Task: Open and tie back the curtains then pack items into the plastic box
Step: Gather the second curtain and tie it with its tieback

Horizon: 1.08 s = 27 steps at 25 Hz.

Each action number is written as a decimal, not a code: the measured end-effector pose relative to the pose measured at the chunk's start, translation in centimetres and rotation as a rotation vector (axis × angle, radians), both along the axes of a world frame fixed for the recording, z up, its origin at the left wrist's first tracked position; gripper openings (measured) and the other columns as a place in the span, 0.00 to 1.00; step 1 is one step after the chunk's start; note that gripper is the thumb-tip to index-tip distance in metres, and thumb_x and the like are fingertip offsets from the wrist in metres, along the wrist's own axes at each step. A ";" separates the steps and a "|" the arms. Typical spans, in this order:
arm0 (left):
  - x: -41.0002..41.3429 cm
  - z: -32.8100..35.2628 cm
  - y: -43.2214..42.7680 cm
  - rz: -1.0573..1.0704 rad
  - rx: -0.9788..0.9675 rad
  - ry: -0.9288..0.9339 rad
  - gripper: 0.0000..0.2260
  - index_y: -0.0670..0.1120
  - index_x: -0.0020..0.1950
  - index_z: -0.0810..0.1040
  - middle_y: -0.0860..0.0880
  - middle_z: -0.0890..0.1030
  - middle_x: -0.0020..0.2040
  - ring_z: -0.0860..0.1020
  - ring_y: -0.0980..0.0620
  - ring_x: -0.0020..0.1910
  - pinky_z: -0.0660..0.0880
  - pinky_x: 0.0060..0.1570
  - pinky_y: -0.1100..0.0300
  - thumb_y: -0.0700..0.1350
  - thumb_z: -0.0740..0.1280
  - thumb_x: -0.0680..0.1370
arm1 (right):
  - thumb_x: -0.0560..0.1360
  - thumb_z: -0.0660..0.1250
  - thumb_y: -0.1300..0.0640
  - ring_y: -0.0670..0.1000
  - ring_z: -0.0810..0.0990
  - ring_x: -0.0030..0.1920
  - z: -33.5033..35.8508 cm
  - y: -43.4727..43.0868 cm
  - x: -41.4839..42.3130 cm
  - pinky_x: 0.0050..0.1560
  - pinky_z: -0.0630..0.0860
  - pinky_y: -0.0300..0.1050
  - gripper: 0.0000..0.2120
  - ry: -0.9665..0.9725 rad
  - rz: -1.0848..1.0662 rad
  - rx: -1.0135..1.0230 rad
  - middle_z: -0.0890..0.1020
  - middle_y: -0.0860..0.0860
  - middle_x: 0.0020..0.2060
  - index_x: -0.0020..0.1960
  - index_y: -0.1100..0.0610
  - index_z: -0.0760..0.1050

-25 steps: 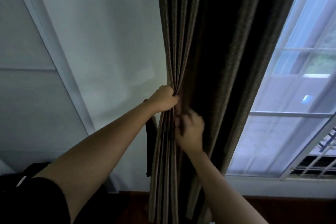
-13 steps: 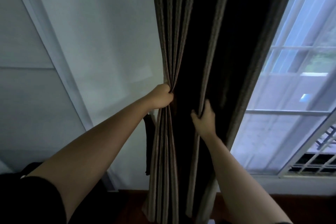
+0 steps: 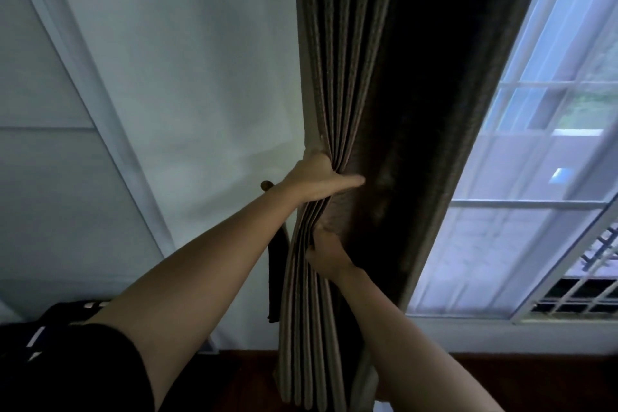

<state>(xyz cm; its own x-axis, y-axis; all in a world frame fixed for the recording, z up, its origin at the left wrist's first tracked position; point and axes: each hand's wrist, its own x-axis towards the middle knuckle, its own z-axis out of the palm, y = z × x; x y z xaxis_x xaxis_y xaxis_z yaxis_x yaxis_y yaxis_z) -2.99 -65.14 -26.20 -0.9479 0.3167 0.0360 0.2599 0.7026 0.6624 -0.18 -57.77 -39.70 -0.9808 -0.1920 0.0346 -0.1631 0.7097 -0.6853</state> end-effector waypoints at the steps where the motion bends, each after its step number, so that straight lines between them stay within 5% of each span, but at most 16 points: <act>1: 0.0 -0.1 -0.1 0.022 -0.044 0.068 0.21 0.41 0.52 0.76 0.46 0.76 0.47 0.77 0.48 0.45 0.76 0.43 0.57 0.57 0.67 0.71 | 0.71 0.62 0.67 0.58 0.73 0.62 0.4 0.1 0.3 0.58 0.68 0.39 0.24 -0.053 0.065 -0.026 0.75 0.62 0.60 0.67 0.66 0.63; 3: -0.1 -0.3 -0.6 0.039 -0.056 0.132 0.13 0.38 0.51 0.75 0.43 0.76 0.46 0.77 0.46 0.44 0.77 0.42 0.55 0.48 0.63 0.76 | 0.70 0.64 0.59 0.58 0.76 0.58 1.5 1.8 1.0 0.55 0.69 0.40 0.22 0.006 0.069 -0.024 0.77 0.59 0.56 0.64 0.61 0.69; 6: -0.6 -0.4 -2.4 0.018 0.003 0.065 0.15 0.40 0.63 0.72 0.46 0.76 0.54 0.77 0.48 0.52 0.75 0.53 0.57 0.45 0.60 0.79 | 0.67 0.67 0.54 0.58 0.74 0.57 3.0 6.5 1.4 0.59 0.66 0.45 0.18 0.768 -0.528 -0.058 0.78 0.59 0.55 0.55 0.59 0.74; 8: -0.9 -0.4 -3.3 0.009 0.005 0.058 0.13 0.39 0.61 0.74 0.43 0.77 0.56 0.76 0.46 0.54 0.73 0.53 0.57 0.43 0.60 0.79 | 0.65 0.74 0.58 0.54 0.67 0.65 5.7 9.5 1.6 0.66 0.63 0.40 0.27 1.006 -0.828 -0.335 0.70 0.64 0.63 0.59 0.60 0.68; 10: -1.2 -0.5 -3.5 0.008 -0.013 0.051 0.11 0.37 0.57 0.75 0.40 0.77 0.54 0.77 0.45 0.51 0.75 0.48 0.57 0.40 0.59 0.79 | 0.67 0.73 0.61 0.49 0.68 0.67 7.7 11.5 0.3 0.60 0.64 0.30 0.33 0.756 -0.740 -0.498 0.69 0.64 0.65 0.67 0.60 0.62; 11: -1.2 -0.5 -3.4 -0.003 -0.020 0.042 0.11 0.36 0.56 0.75 0.41 0.77 0.52 0.76 0.46 0.49 0.73 0.43 0.60 0.38 0.58 0.78 | 0.70 0.70 0.63 0.54 0.73 0.63 7.6 11.7 -0.5 0.53 0.67 0.33 0.30 0.588 -0.673 -0.433 0.74 0.64 0.61 0.68 0.61 0.62; 13: -1.2 -0.4 -3.0 -0.019 -0.012 0.044 0.09 0.40 0.54 0.75 0.43 0.75 0.51 0.74 0.48 0.48 0.70 0.41 0.62 0.37 0.57 0.78 | 0.73 0.63 0.67 0.64 0.78 0.48 6.9 11.0 -1.5 0.41 0.67 0.44 0.18 0.427 -0.510 -0.225 0.80 0.66 0.47 0.62 0.65 0.69; 16: -1.1 -0.5 -2.3 -0.039 0.022 0.020 0.06 0.46 0.52 0.70 0.44 0.74 0.50 0.75 0.47 0.50 0.70 0.44 0.61 0.38 0.56 0.79 | 0.71 0.58 0.73 0.66 0.78 0.41 4.3 7.1 -1.1 0.34 0.59 0.40 0.11 0.362 -0.271 -0.118 0.80 0.67 0.39 0.52 0.68 0.73; 20: -0.7 0.1 -1.1 -0.032 -0.010 -0.007 0.15 0.37 0.64 0.70 0.44 0.73 0.56 0.71 0.50 0.52 0.69 0.47 0.62 0.37 0.55 0.78 | 0.66 0.56 0.72 0.63 0.79 0.52 1.5 3.4 -1.3 0.44 0.71 0.44 0.27 0.259 -0.089 -0.157 0.81 0.62 0.51 0.63 0.60 0.70; 22: -0.6 0.3 -0.8 -0.010 -0.030 -0.048 0.17 0.36 0.66 0.68 0.41 0.73 0.61 0.72 0.48 0.54 0.69 0.51 0.60 0.37 0.56 0.77 | 0.67 0.56 0.72 0.60 0.77 0.56 1.5 2.1 -1.2 0.47 0.70 0.41 0.28 0.199 -0.072 -0.194 0.80 0.59 0.56 0.67 0.59 0.67; 25: -0.6 0.4 -0.5 0.000 0.018 -0.108 0.12 0.41 0.53 0.74 0.39 0.75 0.59 0.75 0.49 0.45 0.70 0.41 0.60 0.45 0.62 0.72 | 0.68 0.57 0.71 0.58 0.71 0.65 1.5 0.5 -0.8 0.54 0.67 0.38 0.32 0.194 -0.025 -0.232 0.73 0.57 0.65 0.71 0.60 0.62; 27: -0.4 0.2 -0.3 0.027 -0.048 -0.027 0.22 0.44 0.51 0.76 0.43 0.78 0.55 0.77 0.49 0.44 0.71 0.41 0.59 0.59 0.66 0.66 | 0.66 0.58 0.69 0.45 0.58 0.73 1.3 0.0 -0.7 0.64 0.60 0.32 0.36 0.200 0.042 -0.286 0.63 0.49 0.71 0.74 0.58 0.58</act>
